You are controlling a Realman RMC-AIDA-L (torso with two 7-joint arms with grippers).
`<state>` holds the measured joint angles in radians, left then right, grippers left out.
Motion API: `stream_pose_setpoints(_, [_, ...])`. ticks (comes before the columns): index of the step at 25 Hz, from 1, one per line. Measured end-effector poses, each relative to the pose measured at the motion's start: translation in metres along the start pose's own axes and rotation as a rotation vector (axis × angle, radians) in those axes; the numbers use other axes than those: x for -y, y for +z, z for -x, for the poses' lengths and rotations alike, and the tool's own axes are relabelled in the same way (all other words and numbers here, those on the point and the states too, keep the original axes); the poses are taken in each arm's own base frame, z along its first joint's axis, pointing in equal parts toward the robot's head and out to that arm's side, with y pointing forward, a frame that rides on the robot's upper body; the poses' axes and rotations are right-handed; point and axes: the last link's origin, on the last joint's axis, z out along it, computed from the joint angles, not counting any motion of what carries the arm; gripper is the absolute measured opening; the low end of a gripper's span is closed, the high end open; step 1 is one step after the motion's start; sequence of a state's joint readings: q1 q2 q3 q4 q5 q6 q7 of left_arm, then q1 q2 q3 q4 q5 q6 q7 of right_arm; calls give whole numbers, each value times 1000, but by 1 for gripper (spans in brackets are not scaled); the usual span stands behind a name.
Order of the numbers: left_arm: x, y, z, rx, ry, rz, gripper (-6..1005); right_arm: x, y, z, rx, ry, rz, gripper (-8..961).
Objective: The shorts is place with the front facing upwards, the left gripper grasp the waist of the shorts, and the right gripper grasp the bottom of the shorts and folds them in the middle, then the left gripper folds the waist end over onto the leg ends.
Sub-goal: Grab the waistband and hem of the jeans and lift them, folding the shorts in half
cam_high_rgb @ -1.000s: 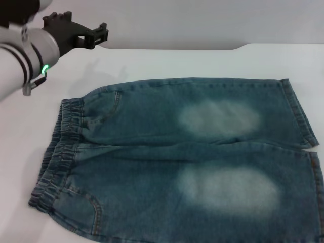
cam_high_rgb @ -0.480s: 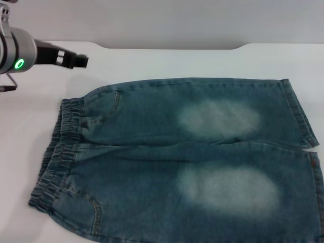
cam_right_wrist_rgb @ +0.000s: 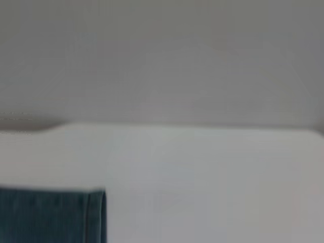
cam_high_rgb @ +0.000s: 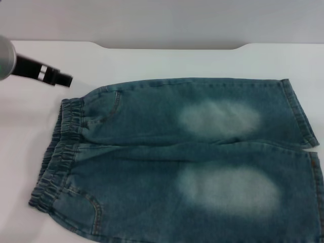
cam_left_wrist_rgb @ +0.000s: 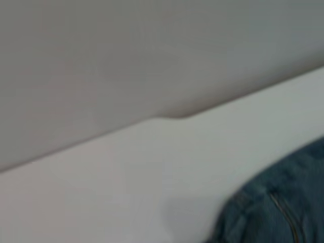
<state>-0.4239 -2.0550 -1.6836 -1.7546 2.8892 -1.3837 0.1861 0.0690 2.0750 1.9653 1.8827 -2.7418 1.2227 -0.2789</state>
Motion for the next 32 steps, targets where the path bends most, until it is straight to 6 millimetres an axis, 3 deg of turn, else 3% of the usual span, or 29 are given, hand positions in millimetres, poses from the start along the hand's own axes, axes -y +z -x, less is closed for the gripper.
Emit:
stream_pose_setpoints(6, [-7, -1, 13, 113, 15, 29, 849, 2, -4, -13, -108, -2, -25, 702])
stream_pose_setpoints(22, [-18, -12, 48, 398, 15, 78, 848, 9, -16, -25, -101, 45, -56, 681])
stream_pose_setpoints(26, [-25, -4, 57, 452, 21, 90, 847, 1, -12, -27, -99, 47, -27, 676])
stream_pose_setpoints(32, [-31, 4, 67, 510, 33, 100, 847, -27, 2, -36, -146, 40, 59, 668])
